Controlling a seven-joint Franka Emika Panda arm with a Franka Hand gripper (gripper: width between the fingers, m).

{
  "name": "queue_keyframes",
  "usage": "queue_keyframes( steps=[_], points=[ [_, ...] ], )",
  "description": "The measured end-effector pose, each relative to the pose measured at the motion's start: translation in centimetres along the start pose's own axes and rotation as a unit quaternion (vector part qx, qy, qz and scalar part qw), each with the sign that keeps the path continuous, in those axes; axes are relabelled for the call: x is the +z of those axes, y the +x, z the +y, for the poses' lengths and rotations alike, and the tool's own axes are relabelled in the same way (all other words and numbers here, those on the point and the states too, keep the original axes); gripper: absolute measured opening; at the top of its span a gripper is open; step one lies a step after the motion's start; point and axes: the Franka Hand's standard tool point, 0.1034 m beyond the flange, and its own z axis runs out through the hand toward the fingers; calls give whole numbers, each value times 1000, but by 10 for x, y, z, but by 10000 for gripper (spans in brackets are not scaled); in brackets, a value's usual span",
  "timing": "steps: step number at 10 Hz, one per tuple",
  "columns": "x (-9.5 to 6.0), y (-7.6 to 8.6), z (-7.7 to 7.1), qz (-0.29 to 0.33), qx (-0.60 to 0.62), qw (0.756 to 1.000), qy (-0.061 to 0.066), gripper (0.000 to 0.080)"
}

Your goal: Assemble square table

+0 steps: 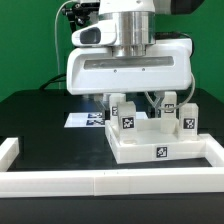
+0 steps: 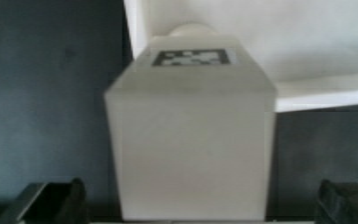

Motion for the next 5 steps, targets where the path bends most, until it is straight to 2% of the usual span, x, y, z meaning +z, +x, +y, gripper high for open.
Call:
queue_keyframes(
  steps=[2,4,5],
  points=[
    [-9,-2,-1,3,-3,1000,4,648],
    [-16,-16,-2,4,0,1000,8,648],
    [-15,-22,2,5,-3,1000,7,648]
  ],
)
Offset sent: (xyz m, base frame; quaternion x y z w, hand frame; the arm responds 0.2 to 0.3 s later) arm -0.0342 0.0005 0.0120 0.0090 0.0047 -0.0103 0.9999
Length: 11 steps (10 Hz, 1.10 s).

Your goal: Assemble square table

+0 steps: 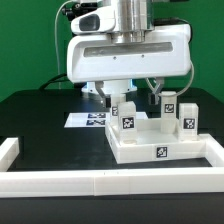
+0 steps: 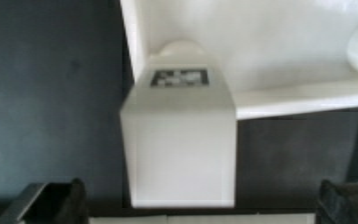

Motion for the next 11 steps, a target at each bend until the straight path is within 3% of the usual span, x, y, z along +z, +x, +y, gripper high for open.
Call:
queue_keyframes(
  steps=[2,4,6,7,8,11],
  points=[
    [7,-11,7,-3,5,1000,-4,648],
    [7,-12,6,-3,9,1000,-4,648],
    [7,-12,7,-3,10,1000,-4,396],
    [7,-12,7,-3,10,1000,-4,396],
    [7,-12,7,-3,10,1000,-4,293],
    [7,-12,7,-3,23,1000,-4,293]
  ],
)
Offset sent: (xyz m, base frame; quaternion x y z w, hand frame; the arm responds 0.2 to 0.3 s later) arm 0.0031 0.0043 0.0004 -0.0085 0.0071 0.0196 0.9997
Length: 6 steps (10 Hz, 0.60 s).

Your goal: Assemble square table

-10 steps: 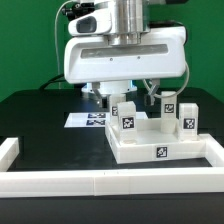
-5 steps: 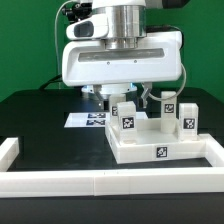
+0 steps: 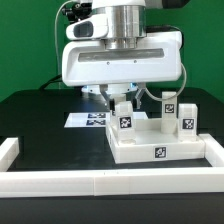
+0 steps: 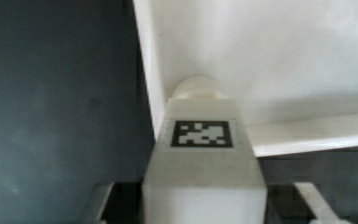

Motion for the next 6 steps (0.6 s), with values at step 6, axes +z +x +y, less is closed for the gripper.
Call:
queue_keyframes(
  steps=[6],
  points=[
    [2,-2,-4,2,251,968,2,294]
  ],
)
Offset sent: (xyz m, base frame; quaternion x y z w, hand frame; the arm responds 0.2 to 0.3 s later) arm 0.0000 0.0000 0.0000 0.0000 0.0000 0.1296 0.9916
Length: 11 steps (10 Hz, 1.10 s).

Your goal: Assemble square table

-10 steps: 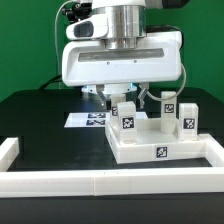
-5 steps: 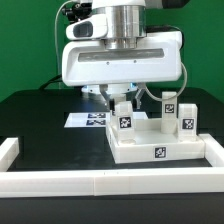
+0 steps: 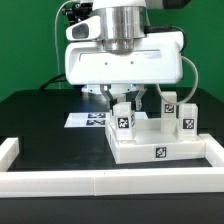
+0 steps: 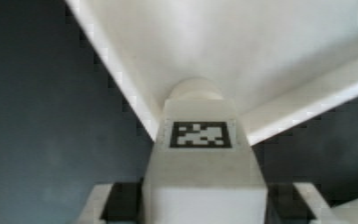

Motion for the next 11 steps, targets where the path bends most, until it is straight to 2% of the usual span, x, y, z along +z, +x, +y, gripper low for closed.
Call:
queue_keyframes(
  steps=[4,6,9,11],
  points=[
    [1,0,-3,-3,196,981,5,294],
    [2,3,-7,-7,323,946,8,294],
    [3,7,-10,-9,410,912,9,294],
    [3,7,-10,-10,415,910,10,294]
  ],
)
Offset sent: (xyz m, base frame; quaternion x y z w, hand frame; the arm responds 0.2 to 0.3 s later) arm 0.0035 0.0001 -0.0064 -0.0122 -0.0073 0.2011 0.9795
